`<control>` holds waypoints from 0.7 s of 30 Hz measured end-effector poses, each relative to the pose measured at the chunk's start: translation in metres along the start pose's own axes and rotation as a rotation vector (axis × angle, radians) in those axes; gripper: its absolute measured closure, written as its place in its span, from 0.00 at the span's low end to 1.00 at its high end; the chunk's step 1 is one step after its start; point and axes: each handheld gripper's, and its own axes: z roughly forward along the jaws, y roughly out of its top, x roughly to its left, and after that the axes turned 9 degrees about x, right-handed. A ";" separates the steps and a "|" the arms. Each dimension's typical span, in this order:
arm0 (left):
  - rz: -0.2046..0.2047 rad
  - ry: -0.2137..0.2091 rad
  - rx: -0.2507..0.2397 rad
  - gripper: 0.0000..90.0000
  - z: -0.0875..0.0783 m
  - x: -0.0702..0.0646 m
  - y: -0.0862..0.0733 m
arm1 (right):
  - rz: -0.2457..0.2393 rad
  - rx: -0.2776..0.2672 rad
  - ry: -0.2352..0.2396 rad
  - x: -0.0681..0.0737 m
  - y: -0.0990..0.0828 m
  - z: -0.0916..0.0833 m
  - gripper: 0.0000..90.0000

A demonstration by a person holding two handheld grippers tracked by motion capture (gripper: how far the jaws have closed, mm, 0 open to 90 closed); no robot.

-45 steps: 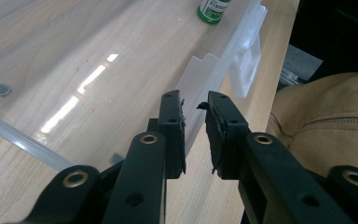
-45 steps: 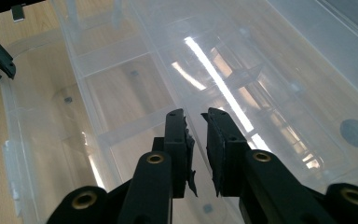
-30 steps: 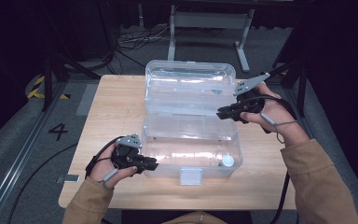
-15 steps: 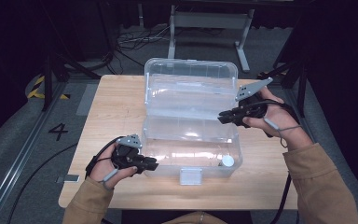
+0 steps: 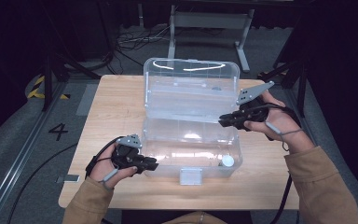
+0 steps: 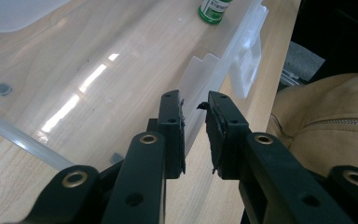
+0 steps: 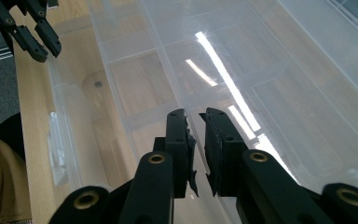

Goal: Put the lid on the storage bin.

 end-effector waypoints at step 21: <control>-0.003 -0.002 -0.004 0.85 0.000 0.000 0.000 | -0.027 0.008 -0.004 0.010 -0.005 -0.001 0.89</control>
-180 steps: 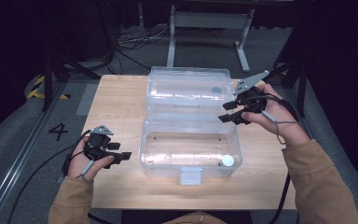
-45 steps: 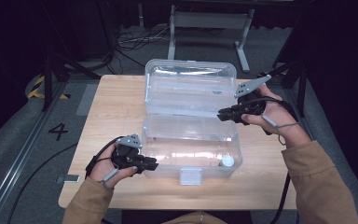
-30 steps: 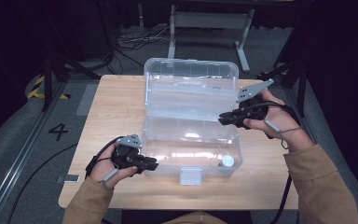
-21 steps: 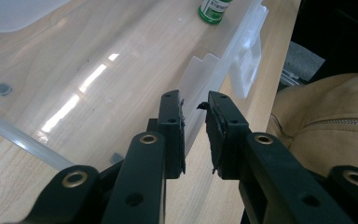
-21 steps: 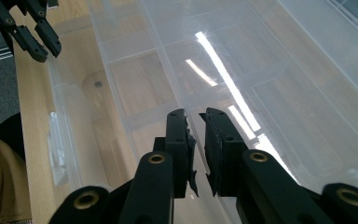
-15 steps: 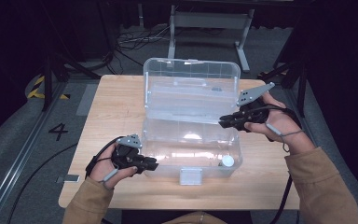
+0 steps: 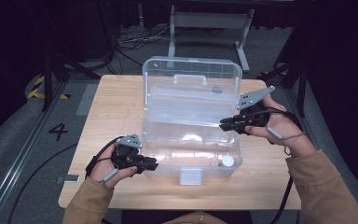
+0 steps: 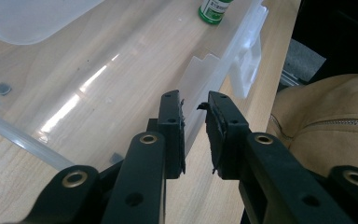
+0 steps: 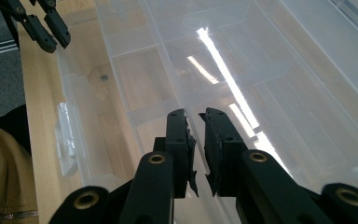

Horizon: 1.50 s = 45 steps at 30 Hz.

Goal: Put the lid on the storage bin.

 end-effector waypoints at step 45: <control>0.001 0.000 0.003 0.85 0.000 0.000 0.000 | -0.048 0.041 0.023 0.022 -0.011 0.002 0.90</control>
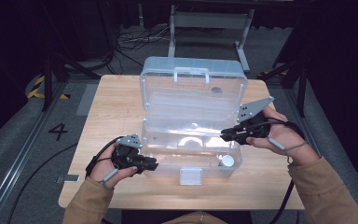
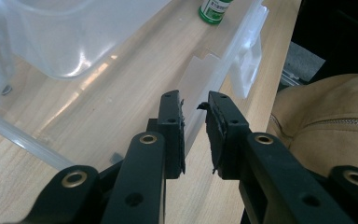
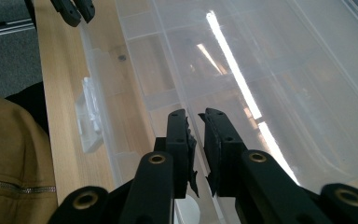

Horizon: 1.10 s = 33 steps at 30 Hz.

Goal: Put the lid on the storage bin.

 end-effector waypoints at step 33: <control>0.009 0.030 0.017 0.79 -0.016 -0.009 0.003 | -0.038 0.024 0.019 0.009 -0.004 0.005 0.91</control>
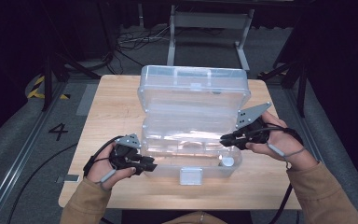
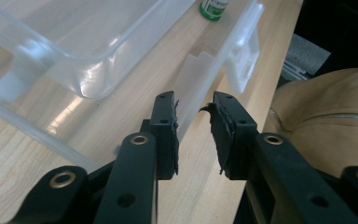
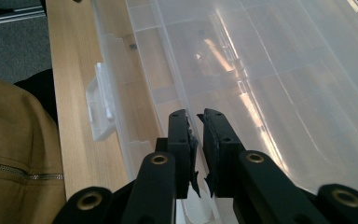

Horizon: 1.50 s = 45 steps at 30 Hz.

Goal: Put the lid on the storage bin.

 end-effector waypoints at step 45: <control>-0.198 0.244 -0.387 1.00 -0.062 0.008 0.030 | 0.073 -0.182 0.027 0.020 -0.036 -0.004 0.84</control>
